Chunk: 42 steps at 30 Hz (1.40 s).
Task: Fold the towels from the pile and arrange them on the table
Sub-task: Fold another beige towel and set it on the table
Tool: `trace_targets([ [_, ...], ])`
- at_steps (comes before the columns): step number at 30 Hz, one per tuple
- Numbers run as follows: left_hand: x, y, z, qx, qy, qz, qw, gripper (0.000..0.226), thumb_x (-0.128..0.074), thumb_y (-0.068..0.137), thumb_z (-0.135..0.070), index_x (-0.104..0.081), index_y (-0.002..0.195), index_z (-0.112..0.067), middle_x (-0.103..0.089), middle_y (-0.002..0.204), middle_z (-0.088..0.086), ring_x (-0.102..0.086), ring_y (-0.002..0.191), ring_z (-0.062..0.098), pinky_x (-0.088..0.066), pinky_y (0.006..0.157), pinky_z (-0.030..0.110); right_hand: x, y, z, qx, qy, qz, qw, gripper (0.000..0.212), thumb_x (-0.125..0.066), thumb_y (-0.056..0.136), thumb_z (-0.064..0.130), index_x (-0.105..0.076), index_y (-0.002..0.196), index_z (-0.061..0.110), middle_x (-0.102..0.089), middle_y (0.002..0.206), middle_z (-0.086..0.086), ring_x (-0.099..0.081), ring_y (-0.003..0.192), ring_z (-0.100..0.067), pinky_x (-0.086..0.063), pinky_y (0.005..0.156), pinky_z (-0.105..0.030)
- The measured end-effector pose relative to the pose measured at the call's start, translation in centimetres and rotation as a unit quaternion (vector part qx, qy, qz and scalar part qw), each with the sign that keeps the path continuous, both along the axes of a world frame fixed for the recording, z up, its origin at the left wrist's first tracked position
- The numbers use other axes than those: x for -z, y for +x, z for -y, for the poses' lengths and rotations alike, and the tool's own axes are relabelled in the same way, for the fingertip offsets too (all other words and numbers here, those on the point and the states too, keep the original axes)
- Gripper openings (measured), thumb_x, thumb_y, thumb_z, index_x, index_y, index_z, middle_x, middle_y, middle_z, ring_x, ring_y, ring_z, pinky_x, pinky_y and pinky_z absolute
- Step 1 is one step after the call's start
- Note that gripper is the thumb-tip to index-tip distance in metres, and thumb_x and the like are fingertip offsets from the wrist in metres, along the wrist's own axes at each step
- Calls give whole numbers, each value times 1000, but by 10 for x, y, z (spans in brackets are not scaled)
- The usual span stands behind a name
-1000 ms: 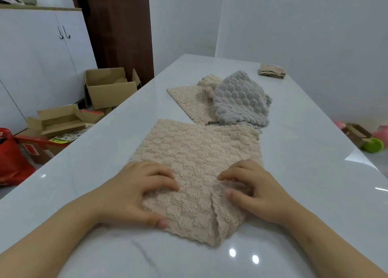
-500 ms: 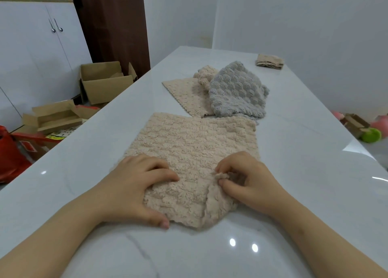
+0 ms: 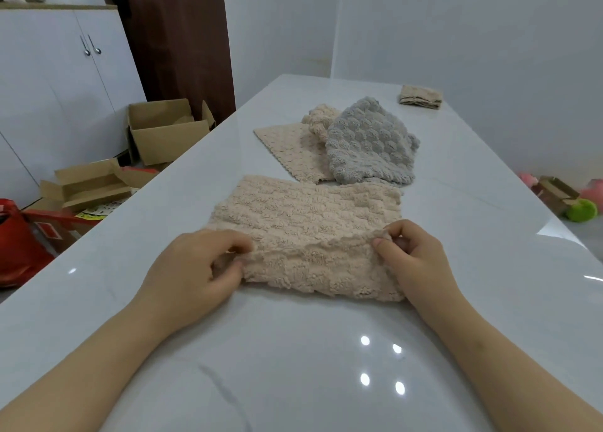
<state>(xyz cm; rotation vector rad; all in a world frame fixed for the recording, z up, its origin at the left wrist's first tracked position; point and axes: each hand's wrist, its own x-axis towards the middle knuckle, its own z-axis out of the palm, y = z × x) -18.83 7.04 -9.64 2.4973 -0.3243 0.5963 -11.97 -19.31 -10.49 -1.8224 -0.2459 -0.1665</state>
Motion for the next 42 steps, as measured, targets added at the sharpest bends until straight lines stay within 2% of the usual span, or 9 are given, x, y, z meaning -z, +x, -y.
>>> trace_targets([
  [3,0,-1,-9,6,-41,-68,997,23,-55,65,-47,-52,87,-46,-60,96,-24,-54,83,-3,-37,73,7,0,0,-1,14,1,-10,1000,22,-60,84,11,-51,66,18,-48,44,9,-35,40,-5,-31,44,-18],
  [6,6,0,-5,49,108,-90,989,54,-53,64,-62,-52,112,-39,-52,104,-30,-49,100,0,-37,90,27,-1,2,0,44,16,-20,999,21,-61,83,15,-53,65,21,-49,57,-5,-36,48,-14,-31,48,-25],
  [8,4,2,-2,28,131,-26,991,46,-48,70,-47,-62,107,-24,-62,96,-17,-58,90,9,-43,81,36,-1,2,0,52,24,-22,998,21,-61,84,17,-54,65,23,-50,56,-4,-37,46,-12,-32,47,-23],
  [12,-2,1,-6,-61,4,53,997,28,-44,69,-22,-66,85,-15,-67,72,-6,-51,69,8,-38,67,17,-1,2,0,78,49,-13,996,19,-60,85,18,-55,68,23,-54,59,-4,-46,55,-17,-39,56,-31],
  [17,-1,6,-13,-142,-174,26,974,28,-61,82,-6,-62,82,-34,-61,87,-32,-52,75,-15,-34,63,-3,0,6,2,97,33,12,995,18,-57,88,19,-52,72,26,-56,67,-11,-49,65,-20,-41,66,-35],
  [21,-1,9,-18,-132,-195,-12,972,28,-65,82,-12,-62,77,-39,-60,78,-40,-52,76,-20,-34,65,-5,4,7,3,41,-114,17,992,14,-49,93,25,-45,79,27,-63,73,-7,-50,60,-4,-38,59,-15],
  [29,-9,2,-45,-41,-219,-178,958,22,-69,79,-19,-71,75,-40,-70,80,-20,-61,72,-8,-40,61,-1,-3,8,11,6,-145,7,989,12,-50,92,27,-47,81,27,-64,75,5,-54,68,-14,-38,61,-20],
  [37,-20,27,-44,-86,-373,-152,911,15,-70,77,-8,-70,82,-22,-74,74,-4,-69,65,7,-51,51,13,-13,20,12,83,-64,48,993,14,-58,88,24,-51,75,23,-53,59,2,-45,55,-11,-37,57,-28],
  [42,-24,68,-42,-146,-330,-176,916,13,-67,82,-14,-68,87,-2,-70,81,13,-63,65,20,-50,59,26,-13,44,6,114,-101,13,988,15,-60,85,23,-54,72,22,-59,68,7,-50,63,-10,-35,57,-26],
])
